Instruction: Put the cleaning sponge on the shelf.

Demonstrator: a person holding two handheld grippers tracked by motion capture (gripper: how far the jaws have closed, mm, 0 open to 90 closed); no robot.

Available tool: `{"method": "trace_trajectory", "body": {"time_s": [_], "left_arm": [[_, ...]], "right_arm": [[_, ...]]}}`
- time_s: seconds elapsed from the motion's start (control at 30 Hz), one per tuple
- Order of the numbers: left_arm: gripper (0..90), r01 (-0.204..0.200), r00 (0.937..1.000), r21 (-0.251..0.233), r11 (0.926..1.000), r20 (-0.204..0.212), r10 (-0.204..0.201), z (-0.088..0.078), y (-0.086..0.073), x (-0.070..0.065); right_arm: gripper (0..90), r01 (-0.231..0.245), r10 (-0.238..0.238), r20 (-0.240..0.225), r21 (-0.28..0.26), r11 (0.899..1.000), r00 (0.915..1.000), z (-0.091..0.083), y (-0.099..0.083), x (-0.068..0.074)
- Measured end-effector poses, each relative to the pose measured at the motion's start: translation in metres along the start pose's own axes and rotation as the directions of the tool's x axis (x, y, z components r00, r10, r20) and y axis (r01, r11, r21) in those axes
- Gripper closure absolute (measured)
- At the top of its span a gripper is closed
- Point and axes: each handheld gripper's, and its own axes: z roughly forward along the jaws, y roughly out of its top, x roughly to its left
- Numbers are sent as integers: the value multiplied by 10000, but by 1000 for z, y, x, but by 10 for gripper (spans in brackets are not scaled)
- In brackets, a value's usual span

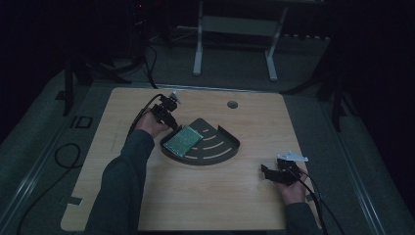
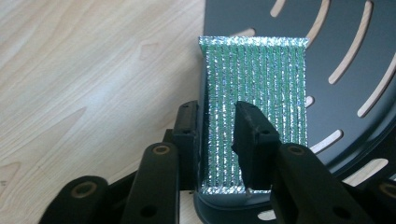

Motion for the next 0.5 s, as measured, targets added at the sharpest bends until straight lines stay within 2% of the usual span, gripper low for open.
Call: {"method": "trace_trajectory", "body": {"time_s": [0.4,0.5], "left_arm": [[629,133,9995,-693,9975,-274,-152,-19,-10,2],[624,305,9989,-1156,9928,-314,-344,-21,-16,0]], "right_arm": [[237,3,-3,2,1,10000,10000,0,0,0],[237,2,-2,2,1,10000,10000,0,0,0]]}}
